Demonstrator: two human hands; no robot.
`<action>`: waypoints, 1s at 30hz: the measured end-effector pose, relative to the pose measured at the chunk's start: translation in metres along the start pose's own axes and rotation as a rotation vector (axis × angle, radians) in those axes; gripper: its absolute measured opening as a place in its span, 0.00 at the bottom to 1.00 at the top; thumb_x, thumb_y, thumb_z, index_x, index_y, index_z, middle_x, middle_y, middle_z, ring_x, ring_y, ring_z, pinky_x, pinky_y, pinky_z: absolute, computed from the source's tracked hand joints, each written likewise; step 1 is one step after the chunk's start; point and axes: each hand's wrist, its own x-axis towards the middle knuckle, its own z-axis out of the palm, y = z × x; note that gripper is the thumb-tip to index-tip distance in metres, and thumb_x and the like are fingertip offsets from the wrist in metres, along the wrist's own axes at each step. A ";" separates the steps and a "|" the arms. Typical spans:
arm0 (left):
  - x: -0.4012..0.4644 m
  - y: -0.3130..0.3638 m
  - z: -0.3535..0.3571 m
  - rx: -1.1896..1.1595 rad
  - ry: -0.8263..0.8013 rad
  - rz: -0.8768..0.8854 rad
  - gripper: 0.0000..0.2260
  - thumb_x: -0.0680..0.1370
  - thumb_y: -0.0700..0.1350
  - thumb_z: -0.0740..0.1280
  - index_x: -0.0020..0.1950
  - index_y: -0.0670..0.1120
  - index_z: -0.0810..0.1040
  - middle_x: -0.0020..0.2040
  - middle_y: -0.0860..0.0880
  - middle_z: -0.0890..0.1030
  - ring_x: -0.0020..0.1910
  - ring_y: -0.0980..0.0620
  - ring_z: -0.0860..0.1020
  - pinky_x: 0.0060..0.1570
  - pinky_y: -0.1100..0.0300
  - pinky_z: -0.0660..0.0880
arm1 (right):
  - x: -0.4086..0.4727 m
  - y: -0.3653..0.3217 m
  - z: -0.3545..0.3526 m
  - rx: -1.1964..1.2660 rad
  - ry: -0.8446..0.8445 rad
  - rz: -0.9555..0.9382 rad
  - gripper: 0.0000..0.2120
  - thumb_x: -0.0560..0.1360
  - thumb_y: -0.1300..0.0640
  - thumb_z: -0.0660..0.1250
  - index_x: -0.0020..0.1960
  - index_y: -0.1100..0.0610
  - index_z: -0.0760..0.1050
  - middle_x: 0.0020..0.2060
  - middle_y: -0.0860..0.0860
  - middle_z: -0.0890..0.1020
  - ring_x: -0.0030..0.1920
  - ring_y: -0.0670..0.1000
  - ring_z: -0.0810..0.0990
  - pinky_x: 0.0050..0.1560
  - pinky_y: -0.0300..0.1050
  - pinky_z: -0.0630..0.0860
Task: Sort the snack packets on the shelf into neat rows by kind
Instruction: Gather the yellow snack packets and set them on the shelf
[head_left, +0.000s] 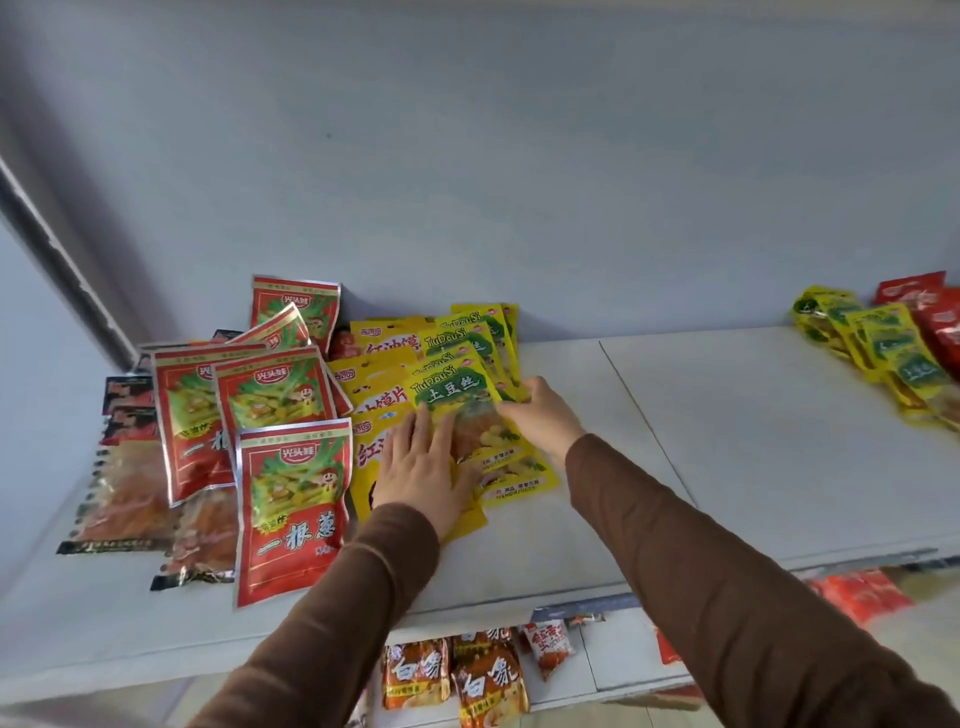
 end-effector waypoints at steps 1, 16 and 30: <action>0.000 -0.001 0.003 0.014 0.008 0.004 0.34 0.80 0.67 0.50 0.82 0.55 0.47 0.83 0.46 0.45 0.81 0.44 0.43 0.79 0.47 0.41 | 0.001 0.001 0.001 0.047 0.010 0.009 0.31 0.75 0.47 0.69 0.74 0.55 0.65 0.66 0.54 0.75 0.64 0.57 0.76 0.63 0.52 0.73; 0.002 -0.007 0.004 -0.040 0.078 0.074 0.40 0.73 0.77 0.41 0.81 0.60 0.39 0.83 0.52 0.43 0.82 0.47 0.45 0.79 0.49 0.43 | 0.013 0.010 -0.007 0.500 -0.065 -0.182 0.12 0.74 0.60 0.72 0.56 0.53 0.75 0.51 0.50 0.84 0.51 0.53 0.84 0.48 0.46 0.82; 0.030 0.037 -0.072 -1.831 -0.314 -0.277 0.37 0.67 0.69 0.74 0.71 0.52 0.75 0.67 0.43 0.79 0.65 0.39 0.78 0.65 0.35 0.72 | -0.014 -0.034 -0.029 0.865 -0.131 -0.382 0.16 0.74 0.62 0.72 0.59 0.50 0.76 0.54 0.55 0.85 0.54 0.56 0.84 0.53 0.54 0.81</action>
